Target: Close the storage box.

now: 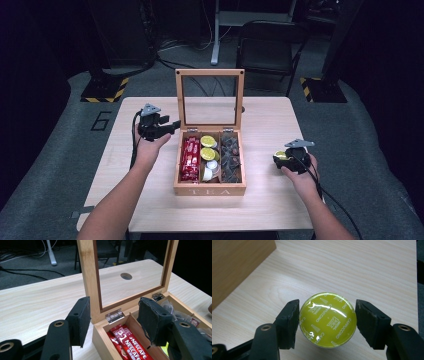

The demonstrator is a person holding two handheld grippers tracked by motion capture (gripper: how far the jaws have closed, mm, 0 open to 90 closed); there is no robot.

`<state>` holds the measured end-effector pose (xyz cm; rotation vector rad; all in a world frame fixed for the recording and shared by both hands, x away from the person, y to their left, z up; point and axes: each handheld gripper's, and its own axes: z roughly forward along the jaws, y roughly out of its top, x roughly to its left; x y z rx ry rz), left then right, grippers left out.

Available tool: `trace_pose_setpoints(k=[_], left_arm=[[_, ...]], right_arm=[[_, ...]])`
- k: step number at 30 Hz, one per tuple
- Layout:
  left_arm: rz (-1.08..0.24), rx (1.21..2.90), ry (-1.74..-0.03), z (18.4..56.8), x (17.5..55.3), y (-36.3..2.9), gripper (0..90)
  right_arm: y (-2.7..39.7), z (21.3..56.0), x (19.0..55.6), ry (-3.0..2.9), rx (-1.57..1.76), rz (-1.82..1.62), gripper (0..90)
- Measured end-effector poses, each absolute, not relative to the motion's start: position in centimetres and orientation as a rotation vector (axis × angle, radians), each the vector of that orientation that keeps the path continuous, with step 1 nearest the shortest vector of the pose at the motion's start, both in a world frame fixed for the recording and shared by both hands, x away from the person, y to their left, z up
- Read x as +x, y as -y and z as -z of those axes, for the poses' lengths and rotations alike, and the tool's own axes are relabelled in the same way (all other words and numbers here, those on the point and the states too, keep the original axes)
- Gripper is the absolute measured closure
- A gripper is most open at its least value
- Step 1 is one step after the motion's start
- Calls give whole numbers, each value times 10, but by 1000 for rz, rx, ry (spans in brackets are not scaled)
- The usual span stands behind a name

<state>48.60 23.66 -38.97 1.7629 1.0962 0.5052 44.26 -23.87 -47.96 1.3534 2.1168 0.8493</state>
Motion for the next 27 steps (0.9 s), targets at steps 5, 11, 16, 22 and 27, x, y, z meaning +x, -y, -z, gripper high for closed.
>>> trace_pose_setpoints(k=[5, 11, 16, 22, 27], left_arm=[[-504, 1764, -1101, 390, 486, -237, 434], [-501, 1765, -1101, 392, 486, -237, 434], [-500, 1767, -1101, 394, 486, -236, 433], [-502, 1762, -1108, 393, 485, -239, 432], [-506, 1765, -1109, 393, 486, -241, 432]], right_arm=[[240, 486, 443, -2118, 1369, -833, 368], [240, 489, 443, -2129, 1374, -830, 367], [240, 491, 444, -2136, 1382, -825, 360], [242, 491, 444, -2147, 1401, -820, 317], [244, 490, 444, -2134, 1396, -837, 292]])
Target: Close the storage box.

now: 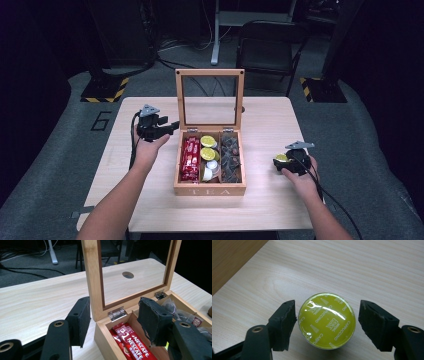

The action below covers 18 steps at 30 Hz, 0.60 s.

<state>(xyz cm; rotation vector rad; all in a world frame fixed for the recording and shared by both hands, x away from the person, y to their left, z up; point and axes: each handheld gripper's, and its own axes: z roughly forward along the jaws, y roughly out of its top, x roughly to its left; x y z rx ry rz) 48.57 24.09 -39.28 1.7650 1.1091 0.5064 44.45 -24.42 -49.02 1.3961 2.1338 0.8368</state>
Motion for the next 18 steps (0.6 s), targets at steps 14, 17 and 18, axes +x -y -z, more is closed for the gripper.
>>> trace_pose_setpoints(k=[14, 17, 18], left_arm=[[-514, 1766, -1100, 390, 485, -241, 431], [-513, 1765, -1100, 390, 485, -241, 430], [-512, 1766, -1100, 390, 485, -241, 430]], right_arm=[[241, 459, 452, -2110, 1360, -884, 288], [234, 449, 455, -2110, 1349, -899, 292], [232, 447, 456, -2117, 1328, -906, 294]])
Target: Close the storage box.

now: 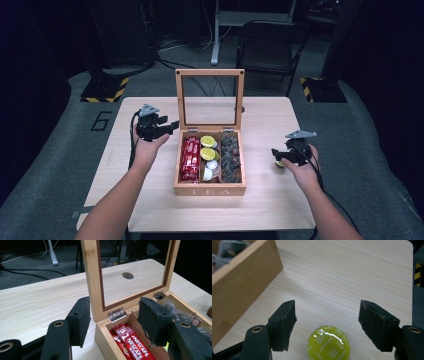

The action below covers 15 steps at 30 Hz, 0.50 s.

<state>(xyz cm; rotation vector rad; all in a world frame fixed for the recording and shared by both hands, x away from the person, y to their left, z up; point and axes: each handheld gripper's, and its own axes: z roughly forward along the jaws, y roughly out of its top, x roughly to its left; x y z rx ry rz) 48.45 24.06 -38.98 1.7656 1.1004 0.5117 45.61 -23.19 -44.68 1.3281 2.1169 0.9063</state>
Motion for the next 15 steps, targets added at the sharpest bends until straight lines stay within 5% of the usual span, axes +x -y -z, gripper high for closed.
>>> trace_pose_setpoints(k=[15], left_arm=[[-512, 1771, -1098, 388, 484, -241, 430]], right_arm=[[199, 392, 473, -2154, 1225, -1006, 309]])
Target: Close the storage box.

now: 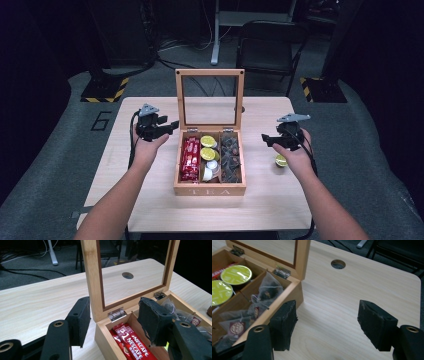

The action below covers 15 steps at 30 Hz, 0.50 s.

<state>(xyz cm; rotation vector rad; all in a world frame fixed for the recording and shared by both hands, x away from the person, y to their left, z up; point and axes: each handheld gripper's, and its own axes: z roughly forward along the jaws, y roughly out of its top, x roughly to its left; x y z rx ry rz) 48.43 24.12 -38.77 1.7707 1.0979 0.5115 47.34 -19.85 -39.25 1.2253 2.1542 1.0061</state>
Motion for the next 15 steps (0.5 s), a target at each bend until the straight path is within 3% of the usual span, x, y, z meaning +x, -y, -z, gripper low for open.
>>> trace_pose_setpoints(k=[15], left_arm=[[-515, 1774, -1087, 382, 485, -242, 430]], right_arm=[[170, 354, 486, -2180, 1144, -1032, 310]])
